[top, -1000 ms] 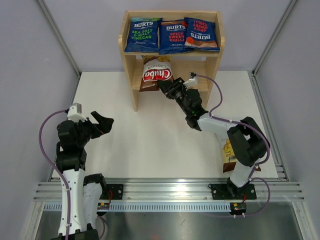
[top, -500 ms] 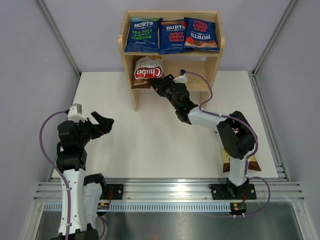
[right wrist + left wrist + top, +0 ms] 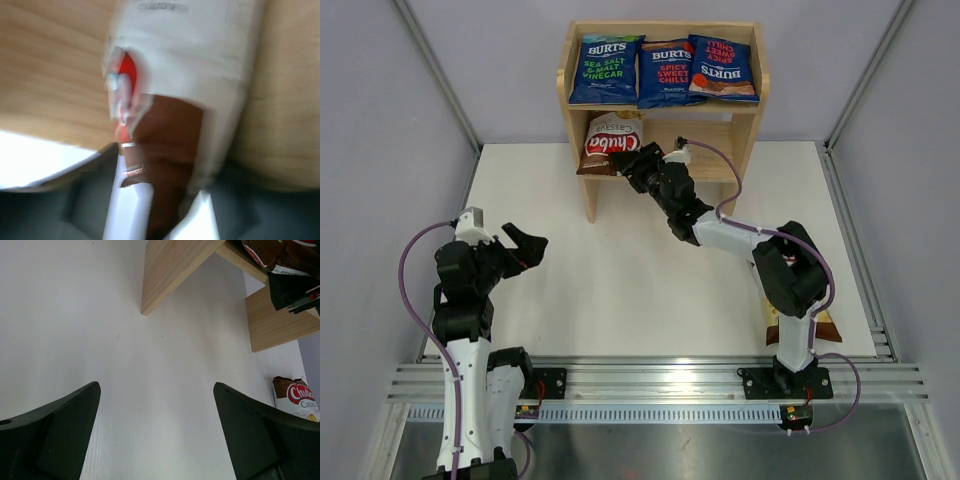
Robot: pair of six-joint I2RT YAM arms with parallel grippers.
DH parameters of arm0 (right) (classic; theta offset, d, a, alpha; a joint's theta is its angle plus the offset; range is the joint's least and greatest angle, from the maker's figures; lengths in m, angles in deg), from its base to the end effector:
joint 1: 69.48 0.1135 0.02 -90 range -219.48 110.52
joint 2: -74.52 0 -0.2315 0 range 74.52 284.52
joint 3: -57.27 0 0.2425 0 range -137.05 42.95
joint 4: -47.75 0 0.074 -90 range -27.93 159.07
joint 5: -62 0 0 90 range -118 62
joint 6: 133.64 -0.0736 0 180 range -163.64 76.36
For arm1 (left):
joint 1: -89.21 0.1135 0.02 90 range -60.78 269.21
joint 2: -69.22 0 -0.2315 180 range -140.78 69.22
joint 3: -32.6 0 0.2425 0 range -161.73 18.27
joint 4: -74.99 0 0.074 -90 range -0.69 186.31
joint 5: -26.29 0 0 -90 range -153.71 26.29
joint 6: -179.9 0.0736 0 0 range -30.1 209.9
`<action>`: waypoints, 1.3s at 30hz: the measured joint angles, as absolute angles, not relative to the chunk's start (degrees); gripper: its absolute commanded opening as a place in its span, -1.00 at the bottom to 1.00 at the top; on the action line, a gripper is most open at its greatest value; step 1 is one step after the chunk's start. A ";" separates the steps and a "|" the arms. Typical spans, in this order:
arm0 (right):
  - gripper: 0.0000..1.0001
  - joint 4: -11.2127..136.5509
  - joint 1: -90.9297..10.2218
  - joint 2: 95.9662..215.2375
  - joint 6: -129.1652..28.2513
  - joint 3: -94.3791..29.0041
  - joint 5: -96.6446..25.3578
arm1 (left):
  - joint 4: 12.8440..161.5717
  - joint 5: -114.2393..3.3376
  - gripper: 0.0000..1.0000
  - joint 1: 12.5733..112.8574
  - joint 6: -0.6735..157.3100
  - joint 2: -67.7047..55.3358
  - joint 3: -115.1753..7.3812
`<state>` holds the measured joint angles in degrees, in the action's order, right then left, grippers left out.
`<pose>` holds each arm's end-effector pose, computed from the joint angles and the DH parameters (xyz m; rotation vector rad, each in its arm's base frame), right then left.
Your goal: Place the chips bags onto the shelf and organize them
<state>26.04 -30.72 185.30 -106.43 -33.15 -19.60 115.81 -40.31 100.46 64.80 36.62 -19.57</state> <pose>0.3781 0.2898 0.2490 0.4767 1.6285 1.2635 0.1875 0.0075 0.2682 -0.3423 1.9195 -0.5561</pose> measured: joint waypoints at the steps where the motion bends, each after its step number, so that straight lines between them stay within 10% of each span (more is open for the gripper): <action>1: 0.98 25.02 -30.61 185.04 -107.30 -32.95 -19.93 | 115.81 -40.36 0.98 100.46 64.80 36.67 -19.57; 23: 0.99 37.12 -30.15 162.09 -103.10 -14.96 -17.35 | 116.27 -42.13 0.98 100.42 64.53 36.40 -19.57; 39: 0.99 85.84 -42.67 118.01 -71.24 -5.76 -9.02 | 113.28 -35.05 0.98 99.56 60.51 29.78 -15.57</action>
